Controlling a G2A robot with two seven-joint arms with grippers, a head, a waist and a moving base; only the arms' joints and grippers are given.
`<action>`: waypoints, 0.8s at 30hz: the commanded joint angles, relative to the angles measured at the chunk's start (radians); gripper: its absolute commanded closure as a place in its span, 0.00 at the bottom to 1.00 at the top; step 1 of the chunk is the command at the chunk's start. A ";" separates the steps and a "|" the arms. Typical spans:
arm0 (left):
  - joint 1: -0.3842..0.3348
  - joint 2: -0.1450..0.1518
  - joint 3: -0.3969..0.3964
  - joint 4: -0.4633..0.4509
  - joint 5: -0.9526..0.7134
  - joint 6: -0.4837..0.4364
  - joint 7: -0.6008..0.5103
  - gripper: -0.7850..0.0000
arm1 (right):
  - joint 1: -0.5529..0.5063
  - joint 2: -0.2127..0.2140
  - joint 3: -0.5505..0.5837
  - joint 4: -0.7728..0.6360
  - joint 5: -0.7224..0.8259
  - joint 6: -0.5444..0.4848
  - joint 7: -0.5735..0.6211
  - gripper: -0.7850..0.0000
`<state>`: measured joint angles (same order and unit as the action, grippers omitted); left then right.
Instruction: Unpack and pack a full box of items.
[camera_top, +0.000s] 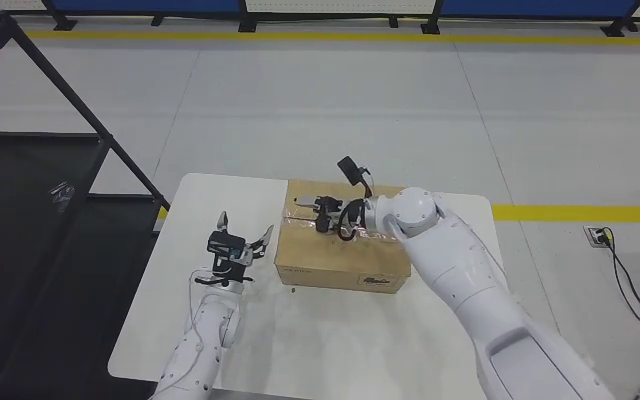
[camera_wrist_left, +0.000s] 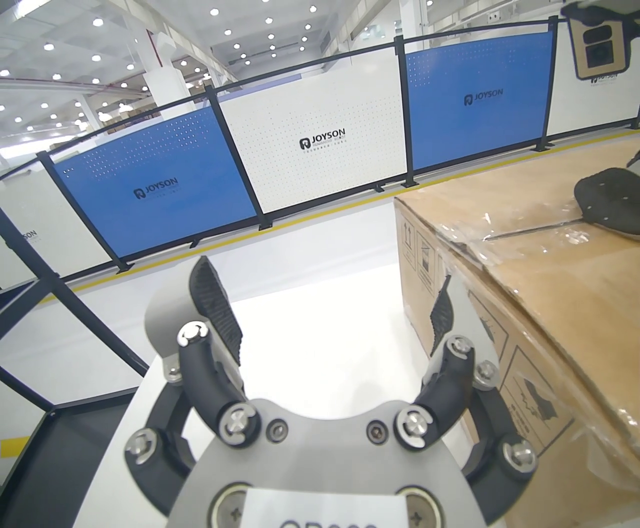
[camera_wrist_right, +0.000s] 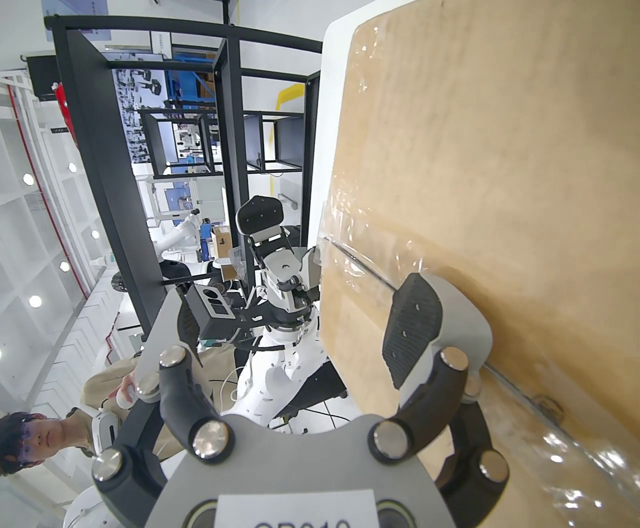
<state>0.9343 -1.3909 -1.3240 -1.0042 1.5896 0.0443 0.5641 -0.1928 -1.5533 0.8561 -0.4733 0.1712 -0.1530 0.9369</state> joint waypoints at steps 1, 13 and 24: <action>0.000 0.000 0.000 -0.002 0.000 0.000 -0.001 0.00 | -0.005 0.009 0.010 -0.011 -0.010 0.008 0.004 0.00; -0.012 0.002 0.004 -0.007 0.011 -0.006 -0.014 0.00 | -0.060 0.073 0.088 -0.118 -0.070 0.037 0.025 0.00; -0.031 0.003 0.009 -0.003 0.014 -0.012 -0.019 0.00 | -0.155 0.152 0.199 -0.292 -0.155 0.105 0.045 0.00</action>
<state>0.9057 -1.3882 -1.3157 -1.0086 1.6032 0.0339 0.5453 -0.3370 -1.4086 1.0433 -0.7454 0.0248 -0.0587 0.9798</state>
